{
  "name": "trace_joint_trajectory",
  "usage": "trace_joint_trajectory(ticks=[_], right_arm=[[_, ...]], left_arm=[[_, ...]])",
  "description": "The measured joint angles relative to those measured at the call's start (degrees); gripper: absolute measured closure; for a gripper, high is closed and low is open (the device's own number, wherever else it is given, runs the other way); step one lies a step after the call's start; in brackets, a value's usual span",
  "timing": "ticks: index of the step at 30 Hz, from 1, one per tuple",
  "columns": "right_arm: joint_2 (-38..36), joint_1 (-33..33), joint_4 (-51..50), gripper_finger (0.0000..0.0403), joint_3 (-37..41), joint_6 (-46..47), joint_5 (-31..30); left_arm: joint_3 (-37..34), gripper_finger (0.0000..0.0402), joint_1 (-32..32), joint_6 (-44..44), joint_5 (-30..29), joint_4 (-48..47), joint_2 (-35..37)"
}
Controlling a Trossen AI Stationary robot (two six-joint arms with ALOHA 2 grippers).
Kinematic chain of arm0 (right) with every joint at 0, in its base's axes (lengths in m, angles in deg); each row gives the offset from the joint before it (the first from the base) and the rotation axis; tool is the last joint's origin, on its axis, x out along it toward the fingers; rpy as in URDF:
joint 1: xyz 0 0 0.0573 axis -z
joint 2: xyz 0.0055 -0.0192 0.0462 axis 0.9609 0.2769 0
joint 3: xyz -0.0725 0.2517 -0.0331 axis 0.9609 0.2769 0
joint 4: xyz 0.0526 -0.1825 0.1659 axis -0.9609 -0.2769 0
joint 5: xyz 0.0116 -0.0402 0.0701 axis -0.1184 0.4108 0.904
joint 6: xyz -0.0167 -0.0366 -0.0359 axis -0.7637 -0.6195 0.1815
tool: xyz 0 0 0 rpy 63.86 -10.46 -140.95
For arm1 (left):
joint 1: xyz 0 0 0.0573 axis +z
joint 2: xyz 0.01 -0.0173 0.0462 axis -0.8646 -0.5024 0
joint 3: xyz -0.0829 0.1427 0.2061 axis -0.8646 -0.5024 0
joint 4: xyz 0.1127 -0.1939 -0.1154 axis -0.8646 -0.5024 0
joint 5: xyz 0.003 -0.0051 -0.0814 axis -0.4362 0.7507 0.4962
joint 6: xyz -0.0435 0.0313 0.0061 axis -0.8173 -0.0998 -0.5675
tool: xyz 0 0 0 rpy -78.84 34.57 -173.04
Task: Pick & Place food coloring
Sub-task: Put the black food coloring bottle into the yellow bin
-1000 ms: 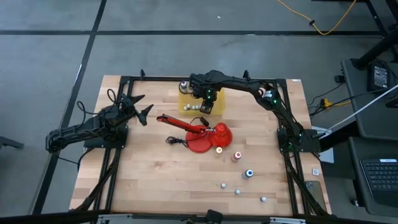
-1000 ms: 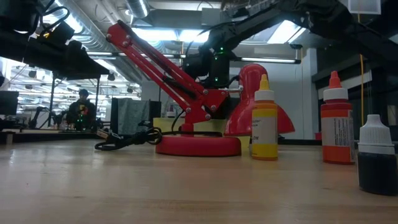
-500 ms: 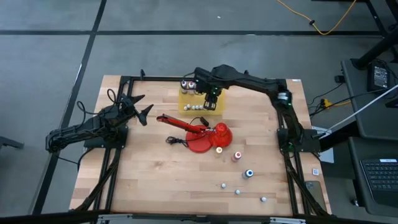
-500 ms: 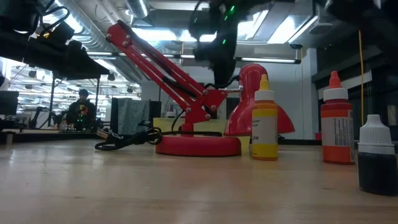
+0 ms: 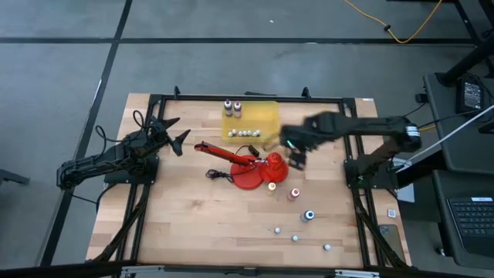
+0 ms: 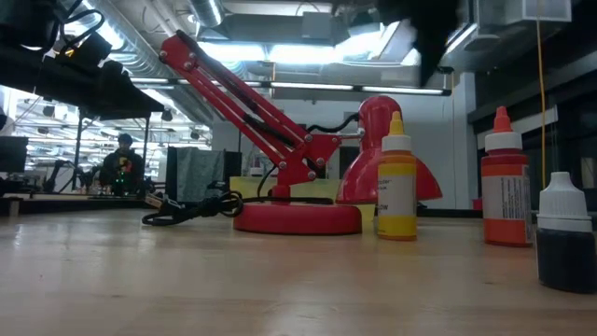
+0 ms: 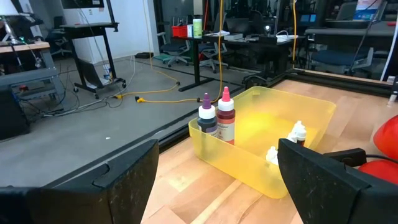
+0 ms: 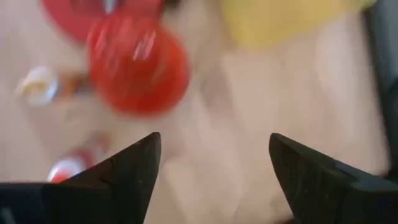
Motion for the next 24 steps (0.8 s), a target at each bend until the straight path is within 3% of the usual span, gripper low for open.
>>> trace_joint_trajectory(ticks=[8,13,19,24], right_arm=[[-9.95,-12.42,-12.02,0.0102,9.53,20.78,6.84],[-13.15,-22.23,-11.75,0.0102,15.06,33.81,14.84],[-13.87,-36.42,-9.9,0.0102,18.29,49.3,16.53],[-11.86,-45.86,-2.14,0.0102,19.62,60.87,16.38]], left_arm=[[0.0,0.0083,-0.01,0.0,0.0,0.0,0.02],[0.0,0.0083,-0.01,0.0,0.0,0.0,0.01],[0.0,0.0083,-0.02,0.0,0.0,0.0,0.01],[0.0,0.0083,0.01,0.0,0.0,0.0,0.01]])
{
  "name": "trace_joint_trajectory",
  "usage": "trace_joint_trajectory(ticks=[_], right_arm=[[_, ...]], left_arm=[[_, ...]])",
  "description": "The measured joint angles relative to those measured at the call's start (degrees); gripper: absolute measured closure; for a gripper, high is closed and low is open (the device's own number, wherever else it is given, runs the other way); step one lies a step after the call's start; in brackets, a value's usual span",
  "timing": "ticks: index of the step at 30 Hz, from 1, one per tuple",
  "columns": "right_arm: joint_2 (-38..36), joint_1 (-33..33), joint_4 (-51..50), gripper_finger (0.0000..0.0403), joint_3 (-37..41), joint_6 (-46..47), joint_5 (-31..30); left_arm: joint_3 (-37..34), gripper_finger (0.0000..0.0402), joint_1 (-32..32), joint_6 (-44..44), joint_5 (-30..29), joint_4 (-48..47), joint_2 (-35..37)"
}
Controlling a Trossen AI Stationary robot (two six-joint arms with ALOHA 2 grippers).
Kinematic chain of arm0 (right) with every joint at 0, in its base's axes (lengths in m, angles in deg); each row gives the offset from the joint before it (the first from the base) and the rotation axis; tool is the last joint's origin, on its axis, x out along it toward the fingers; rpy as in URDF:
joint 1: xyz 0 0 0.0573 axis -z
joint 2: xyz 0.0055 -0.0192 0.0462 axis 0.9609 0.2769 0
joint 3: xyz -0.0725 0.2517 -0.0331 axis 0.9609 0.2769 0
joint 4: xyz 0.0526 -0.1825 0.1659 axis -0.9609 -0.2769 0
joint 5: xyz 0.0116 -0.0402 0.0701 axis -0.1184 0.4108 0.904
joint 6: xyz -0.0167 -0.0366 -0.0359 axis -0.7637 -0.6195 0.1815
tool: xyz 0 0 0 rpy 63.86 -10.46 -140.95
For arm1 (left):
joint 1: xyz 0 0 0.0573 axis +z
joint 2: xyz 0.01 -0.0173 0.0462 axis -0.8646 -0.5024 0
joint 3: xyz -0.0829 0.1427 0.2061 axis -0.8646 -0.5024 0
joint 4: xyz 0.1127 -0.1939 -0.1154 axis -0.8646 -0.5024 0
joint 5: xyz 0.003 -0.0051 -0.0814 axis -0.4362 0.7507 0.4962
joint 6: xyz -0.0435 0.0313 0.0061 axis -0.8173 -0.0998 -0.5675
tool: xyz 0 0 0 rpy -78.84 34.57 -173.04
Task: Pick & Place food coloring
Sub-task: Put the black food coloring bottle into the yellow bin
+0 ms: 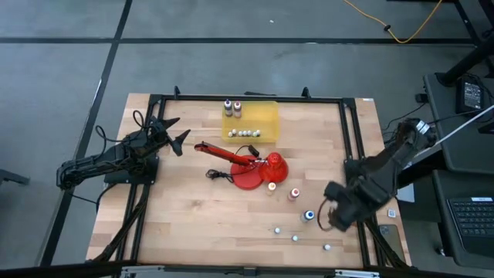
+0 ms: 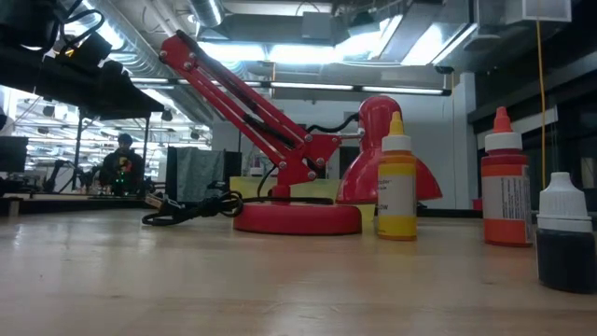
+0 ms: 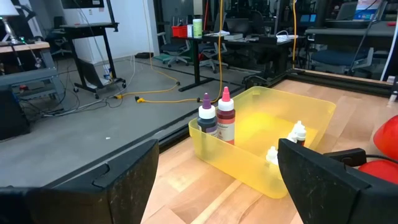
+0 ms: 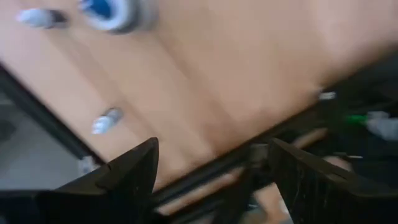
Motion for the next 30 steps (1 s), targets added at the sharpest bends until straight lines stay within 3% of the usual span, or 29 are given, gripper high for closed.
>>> trace_joint_trajectory(ticks=[12,20,30], right_arm=[[12.73,-13.34,17.97,0.0102,0.02,16.32,-1.69],[21.74,-15.03,28.17,0.0102,0.02,18.18,-2.21],[27.61,-15.01,31.02,0.0102,0.02,17.63,-4.64]], left_arm=[[0.0,0.0083,0.0,0.02,0.0,0.0,-0.02],[0.0,0.0083,-0.01,0.0,0.0,0.0,0.0],[0.0,0.0083,0.0,0.0,0.0,0.0,-0.02]])
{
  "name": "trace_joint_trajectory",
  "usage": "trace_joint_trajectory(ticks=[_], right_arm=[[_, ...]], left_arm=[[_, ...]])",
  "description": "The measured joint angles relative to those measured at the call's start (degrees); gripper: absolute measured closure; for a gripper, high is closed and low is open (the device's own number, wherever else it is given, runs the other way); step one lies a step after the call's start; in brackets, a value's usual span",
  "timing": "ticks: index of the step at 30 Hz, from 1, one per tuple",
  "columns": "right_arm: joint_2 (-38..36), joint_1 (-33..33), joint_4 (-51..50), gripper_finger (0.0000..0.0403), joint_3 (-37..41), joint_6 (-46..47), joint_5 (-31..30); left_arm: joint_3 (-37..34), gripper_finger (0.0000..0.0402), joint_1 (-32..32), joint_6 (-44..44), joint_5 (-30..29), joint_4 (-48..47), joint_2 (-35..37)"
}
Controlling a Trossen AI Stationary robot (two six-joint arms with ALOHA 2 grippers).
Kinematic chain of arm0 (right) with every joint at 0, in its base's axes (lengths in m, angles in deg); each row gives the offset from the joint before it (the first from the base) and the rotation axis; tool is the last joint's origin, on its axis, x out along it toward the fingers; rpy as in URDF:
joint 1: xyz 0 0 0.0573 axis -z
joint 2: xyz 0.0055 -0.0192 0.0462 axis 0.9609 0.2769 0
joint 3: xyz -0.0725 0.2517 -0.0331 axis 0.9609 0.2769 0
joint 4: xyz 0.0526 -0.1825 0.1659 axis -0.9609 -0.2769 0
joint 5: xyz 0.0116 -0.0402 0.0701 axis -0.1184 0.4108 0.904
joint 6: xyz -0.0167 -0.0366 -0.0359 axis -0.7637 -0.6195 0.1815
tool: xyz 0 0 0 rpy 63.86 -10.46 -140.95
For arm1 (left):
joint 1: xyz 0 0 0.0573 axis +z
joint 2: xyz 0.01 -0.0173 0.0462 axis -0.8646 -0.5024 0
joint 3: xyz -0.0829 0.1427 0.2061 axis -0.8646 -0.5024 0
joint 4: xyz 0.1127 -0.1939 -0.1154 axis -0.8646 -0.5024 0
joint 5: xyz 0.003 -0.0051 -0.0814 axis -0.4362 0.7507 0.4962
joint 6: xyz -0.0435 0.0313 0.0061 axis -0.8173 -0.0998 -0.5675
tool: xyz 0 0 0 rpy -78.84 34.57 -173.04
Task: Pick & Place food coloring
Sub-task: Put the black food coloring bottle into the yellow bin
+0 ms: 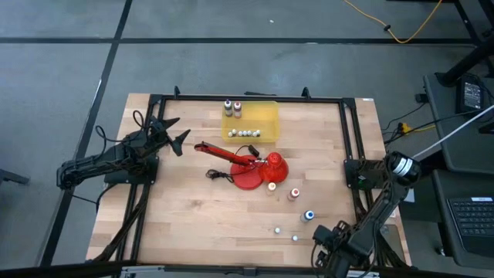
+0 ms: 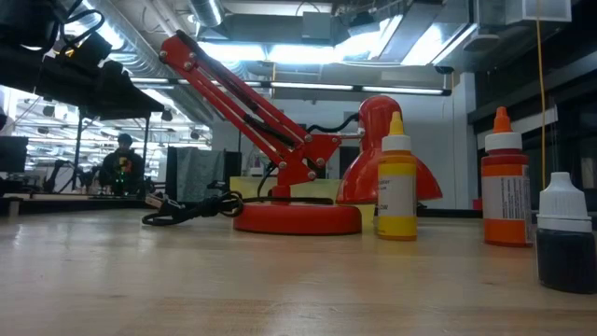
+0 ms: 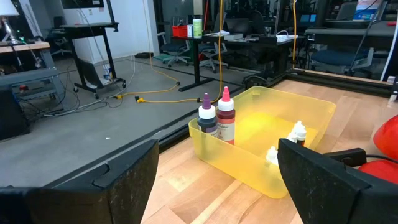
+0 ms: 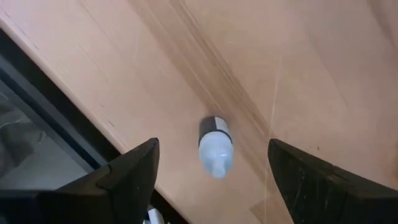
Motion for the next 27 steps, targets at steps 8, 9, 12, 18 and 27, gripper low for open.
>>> trace_joint_trajectory(ticks=[8,9,12,18,27], right_arm=[[0.24,0.02,0.15,0.0133,-0.02,0.02,-0.46],[0.24,0.02,0.22,0.0142,-0.02,0.04,-0.46],[0.24,0.02,0.24,0.0173,-0.02,0.22,-0.34],[0.24,0.02,0.38,0.0233,-0.02,0.5,0.0],[-0.03,0.02,0.02,0.0326,-0.22,0.58,0.0]], left_arm=[[0.0,0.0083,-0.01,0.0,-0.01,0.0,0.02],[0.01,0.0083,-0.02,0.0,0.0,0.0,0.0],[0.0,0.0083,0.0,0.0,0.0,0.0,0.02],[0.0,0.0083,-0.01,0.0,0.0,0.0,0.01],[0.0,0.0083,0.0,0.0,0.0,0.0,0.0]])
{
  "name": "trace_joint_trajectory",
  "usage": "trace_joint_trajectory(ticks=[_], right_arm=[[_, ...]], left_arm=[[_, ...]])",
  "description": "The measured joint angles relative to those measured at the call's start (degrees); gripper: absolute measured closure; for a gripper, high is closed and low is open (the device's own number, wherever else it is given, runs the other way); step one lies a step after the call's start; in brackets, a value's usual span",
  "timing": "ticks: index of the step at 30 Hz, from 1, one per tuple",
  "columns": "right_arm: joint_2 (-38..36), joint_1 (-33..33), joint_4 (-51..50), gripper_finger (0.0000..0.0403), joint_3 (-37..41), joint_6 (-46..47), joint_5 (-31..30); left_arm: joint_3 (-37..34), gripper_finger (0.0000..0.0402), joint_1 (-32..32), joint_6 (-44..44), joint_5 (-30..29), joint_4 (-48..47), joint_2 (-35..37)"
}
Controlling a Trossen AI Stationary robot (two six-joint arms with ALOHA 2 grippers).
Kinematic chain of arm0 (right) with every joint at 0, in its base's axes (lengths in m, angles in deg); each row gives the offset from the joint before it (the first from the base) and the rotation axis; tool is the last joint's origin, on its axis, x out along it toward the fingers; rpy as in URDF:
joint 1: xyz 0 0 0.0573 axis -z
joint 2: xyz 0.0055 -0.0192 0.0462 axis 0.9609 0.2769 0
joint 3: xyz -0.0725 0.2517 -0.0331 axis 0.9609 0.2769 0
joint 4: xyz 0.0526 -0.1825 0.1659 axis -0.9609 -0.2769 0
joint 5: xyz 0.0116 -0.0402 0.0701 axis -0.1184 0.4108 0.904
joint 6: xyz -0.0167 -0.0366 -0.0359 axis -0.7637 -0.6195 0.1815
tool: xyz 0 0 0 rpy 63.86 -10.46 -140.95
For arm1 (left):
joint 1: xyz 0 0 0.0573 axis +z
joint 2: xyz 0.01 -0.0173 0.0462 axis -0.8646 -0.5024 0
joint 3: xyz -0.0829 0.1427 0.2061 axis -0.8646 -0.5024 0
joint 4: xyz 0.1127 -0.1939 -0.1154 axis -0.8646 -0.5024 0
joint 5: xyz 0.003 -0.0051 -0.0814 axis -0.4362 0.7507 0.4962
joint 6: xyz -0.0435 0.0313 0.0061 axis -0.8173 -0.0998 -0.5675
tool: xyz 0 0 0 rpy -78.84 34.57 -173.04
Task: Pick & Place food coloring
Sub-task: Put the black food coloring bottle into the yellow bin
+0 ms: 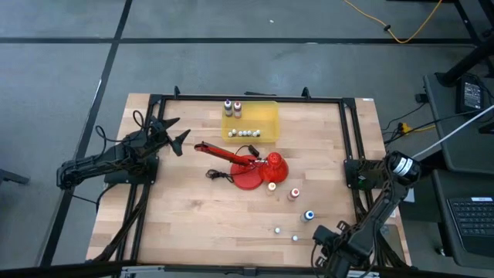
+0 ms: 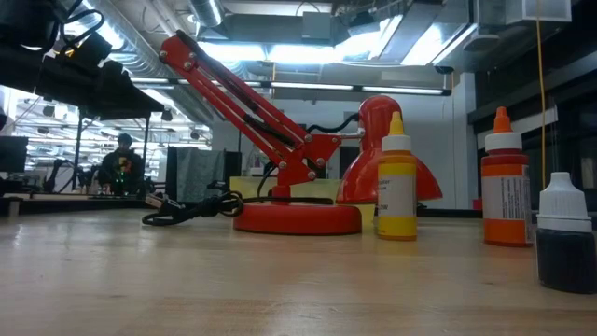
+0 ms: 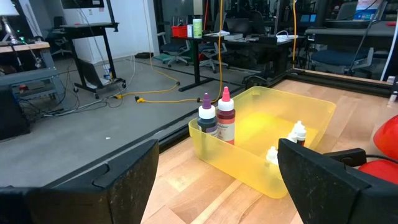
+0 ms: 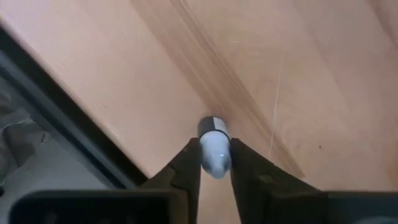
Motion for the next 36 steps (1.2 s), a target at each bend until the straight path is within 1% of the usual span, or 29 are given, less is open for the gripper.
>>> trace_joint_trajectory(ticks=[2,3,7,12,14,16,18,20,25,28,33,36], right_arm=[[-0.52,0.19,-0.99,0.0343,-0.88,-0.2,-0.02],[-0.83,0.24,-2.05,0.0344,-1.57,-0.53,-0.02],[-1.37,0.69,-8.72,0.0344,-5.83,-3.62,0.0],[-1.46,1.35,-18.49,0.0321,-13.23,-7.79,-0.02],[-1.46,1.77,-22.74,0.0322,-16.22,-9.82,-0.01],[-1.46,2.6,-26.28,0.0333,-19.09,-12.12,0.07],[-1.46,3.84,-30.09,0.0342,-22.21,-14.93,0.0],[-1.48,5.58,-33.49,0.0342,-25.24,-18.55,-0.28],[-1.48,11.23,-40.67,0.0335,-31.85,-27.34,-3.3],[-1.48,15.95,-40.83,0.0331,-34.22,-34.23,-5.94],[-1.46,26.16,-40.76,0.034,-36.79,-46.12,-8.46],[-1.48,32.66,-40.74,0.0337,-38.76,-53.56,-12.57]], left_arm=[[0.0,0.0083,-0.01,0.0,0.0,0.0,0.01],[0.0,0.0083,-0.02,0.0,0.0,0.0,0.0],[0.0,0.0083,-0.02,0.0,0.0,0.0,0.0],[0.0,0.0083,-0.02,0.0,0.0,0.0,0.0],[0.02,0.0083,-0.02,0.0,0.0,0.0,0.02],[0.01,0.0083,-0.01,0.0,-0.01,0.0,0.02],[0.01,0.0083,-0.02,0.0,0.0,0.0,0.01],[0.02,0.0083,0.0,0.02,0.0,0.0,0.01],[0.0,0.0083,-0.01,0.0,-0.01,0.0,0.02],[0.01,0.0083,0.0,0.0,0.0,0.0,0.02],[0.0,0.0083,-0.01,0.0,0.0,0.0,0.02],[0.0,0.0083,-0.01,0.0,0.0,0.0,0.0]])
